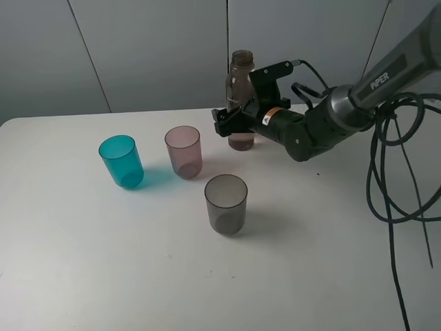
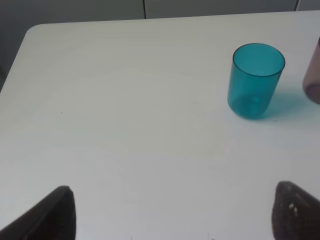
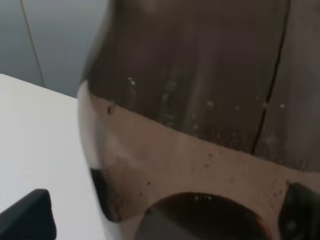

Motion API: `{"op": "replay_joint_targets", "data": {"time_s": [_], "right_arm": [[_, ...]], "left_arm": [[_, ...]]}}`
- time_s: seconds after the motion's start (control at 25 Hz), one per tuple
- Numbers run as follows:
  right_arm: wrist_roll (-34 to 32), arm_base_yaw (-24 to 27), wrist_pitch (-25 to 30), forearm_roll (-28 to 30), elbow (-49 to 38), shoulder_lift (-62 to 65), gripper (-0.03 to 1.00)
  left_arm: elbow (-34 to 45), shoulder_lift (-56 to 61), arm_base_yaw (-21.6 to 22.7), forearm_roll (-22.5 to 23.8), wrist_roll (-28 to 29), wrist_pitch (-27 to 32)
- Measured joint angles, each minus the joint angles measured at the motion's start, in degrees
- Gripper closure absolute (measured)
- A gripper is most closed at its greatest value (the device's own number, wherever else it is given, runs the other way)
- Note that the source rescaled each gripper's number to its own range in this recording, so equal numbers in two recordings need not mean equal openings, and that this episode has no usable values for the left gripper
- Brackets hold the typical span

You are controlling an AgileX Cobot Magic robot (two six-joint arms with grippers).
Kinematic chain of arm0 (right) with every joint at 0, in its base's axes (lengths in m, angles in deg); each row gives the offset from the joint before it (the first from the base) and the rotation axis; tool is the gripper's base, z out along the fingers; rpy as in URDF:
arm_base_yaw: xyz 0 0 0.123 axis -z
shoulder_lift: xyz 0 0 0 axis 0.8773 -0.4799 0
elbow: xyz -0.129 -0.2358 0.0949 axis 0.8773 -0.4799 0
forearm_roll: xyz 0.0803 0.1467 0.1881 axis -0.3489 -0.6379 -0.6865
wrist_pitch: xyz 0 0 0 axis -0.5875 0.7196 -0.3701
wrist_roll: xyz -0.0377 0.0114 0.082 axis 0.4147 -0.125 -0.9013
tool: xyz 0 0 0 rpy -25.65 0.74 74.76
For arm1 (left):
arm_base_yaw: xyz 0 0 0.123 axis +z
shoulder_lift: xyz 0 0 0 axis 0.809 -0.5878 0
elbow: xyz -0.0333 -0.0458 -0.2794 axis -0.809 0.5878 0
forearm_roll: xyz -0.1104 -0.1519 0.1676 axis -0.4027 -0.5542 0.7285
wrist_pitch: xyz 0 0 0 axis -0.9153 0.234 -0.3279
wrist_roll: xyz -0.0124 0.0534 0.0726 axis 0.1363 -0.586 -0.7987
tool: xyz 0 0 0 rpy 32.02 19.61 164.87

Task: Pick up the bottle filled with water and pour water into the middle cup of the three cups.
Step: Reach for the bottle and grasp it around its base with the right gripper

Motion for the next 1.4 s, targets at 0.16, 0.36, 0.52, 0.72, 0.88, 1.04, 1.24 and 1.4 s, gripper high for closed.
{"op": "replay_joint_targets", "data": {"time_s": [0.16,0.36,0.52,0.72,0.88,1.04,1.24,1.4], "right_arm": [[-1.6,0.0,0.0,0.2,1.7,-2.0,-0.03],[-2.1,0.1,-1.2,0.2,2.0,-2.3,-0.03],[-2.4,0.1,-1.6,0.0,2.1,-2.3,-0.03],[-3.4,0.1,-1.6,-1.3,2.1,-2.3,-0.03],[-3.6,0.1,-1.7,-1.6,2.1,-2.3,-0.03],[-3.6,0.1,-1.7,-1.7,2.1,-2.3,-0.03],[-4.1,0.1,-1.7,-1.8,2.1,-2.3,-0.03],[-4.3,0.1,-1.7,-3.0,2.1,-2.3,0.05]], "left_arm": [[0.0,0.0,0.0,0.0,0.0,0.0],[0.0,0.0,0.0,0.0,0.0,0.0],[0.0,0.0,0.0,0.0,0.1,0.0],[0.0,0.0,0.0,0.0,0.1,0.0],[0.0,0.0,0.0,0.0,0.1,0.0],[0.0,0.0,0.0,0.0,0.1,0.0],[0.0,0.0,0.0,0.0,0.1,0.0],[0.0,0.0,0.0,0.0,0.1,0.0]]}}
